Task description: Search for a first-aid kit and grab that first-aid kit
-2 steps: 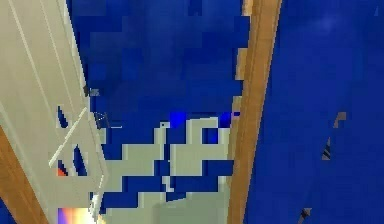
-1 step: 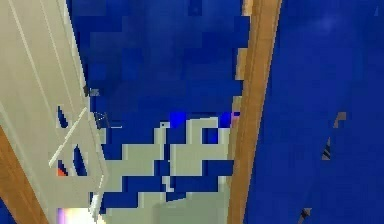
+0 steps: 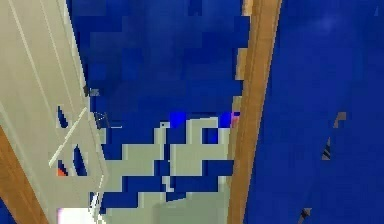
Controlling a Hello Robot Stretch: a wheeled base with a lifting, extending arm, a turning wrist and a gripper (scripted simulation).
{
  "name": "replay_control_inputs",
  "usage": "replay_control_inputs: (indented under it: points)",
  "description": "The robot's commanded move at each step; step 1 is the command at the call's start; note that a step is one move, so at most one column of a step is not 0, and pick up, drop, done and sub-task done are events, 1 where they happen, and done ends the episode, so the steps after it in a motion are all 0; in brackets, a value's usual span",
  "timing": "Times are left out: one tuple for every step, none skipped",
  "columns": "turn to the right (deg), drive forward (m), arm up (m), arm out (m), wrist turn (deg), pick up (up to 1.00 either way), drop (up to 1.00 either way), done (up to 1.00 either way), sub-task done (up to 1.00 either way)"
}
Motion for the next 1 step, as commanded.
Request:
replay_control_inputs:
  points:
    - [0.0,0.0,0.0,0.0,24.0,0.0,0.0,0.0,0.0]
